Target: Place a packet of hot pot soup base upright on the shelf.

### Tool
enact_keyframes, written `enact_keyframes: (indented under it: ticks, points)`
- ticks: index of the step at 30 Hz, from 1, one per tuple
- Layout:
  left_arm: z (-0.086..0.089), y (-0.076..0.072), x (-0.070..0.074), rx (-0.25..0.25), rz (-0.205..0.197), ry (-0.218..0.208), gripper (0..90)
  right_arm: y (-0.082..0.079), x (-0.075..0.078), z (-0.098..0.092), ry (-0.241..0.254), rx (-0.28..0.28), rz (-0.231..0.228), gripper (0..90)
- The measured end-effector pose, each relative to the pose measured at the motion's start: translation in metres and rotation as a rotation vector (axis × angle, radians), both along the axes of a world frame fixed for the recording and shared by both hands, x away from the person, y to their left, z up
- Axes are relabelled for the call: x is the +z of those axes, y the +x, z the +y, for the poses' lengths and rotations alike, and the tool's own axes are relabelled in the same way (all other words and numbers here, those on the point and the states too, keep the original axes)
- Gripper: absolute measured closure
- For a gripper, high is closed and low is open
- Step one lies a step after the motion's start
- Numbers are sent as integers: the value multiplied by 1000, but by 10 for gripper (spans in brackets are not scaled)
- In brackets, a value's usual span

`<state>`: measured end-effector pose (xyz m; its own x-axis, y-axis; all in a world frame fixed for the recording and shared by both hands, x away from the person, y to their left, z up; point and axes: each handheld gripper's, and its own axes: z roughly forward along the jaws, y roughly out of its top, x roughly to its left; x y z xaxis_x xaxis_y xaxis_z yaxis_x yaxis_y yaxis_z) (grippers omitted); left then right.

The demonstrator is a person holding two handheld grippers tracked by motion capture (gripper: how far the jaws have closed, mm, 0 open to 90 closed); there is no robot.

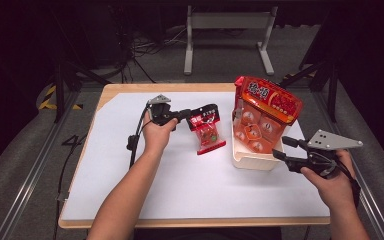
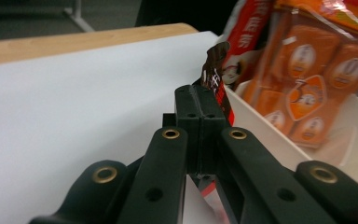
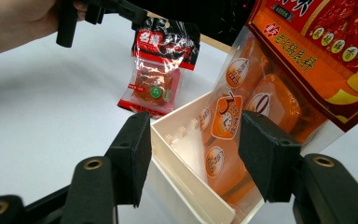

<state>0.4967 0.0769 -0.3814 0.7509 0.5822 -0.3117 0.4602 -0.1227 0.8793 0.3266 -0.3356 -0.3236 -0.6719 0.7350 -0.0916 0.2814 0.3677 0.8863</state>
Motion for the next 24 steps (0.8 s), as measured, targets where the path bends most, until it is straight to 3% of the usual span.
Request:
enact_keyframes:
  ticks: [5,10,15,24]
  points:
    - [-8,-22,19,-54,-108,28,900,1,1,1,2,15,0,474]
    - [-12,-37,32,-95,-177,58,900,2,1,3,4,22,3,482]
    - [-12,-44,38,-121,-206,78,900,2,1,4,5,25,4,482]
    - [-9,-61,51,-203,-253,58,900,4,0,10,4,42,10,478]
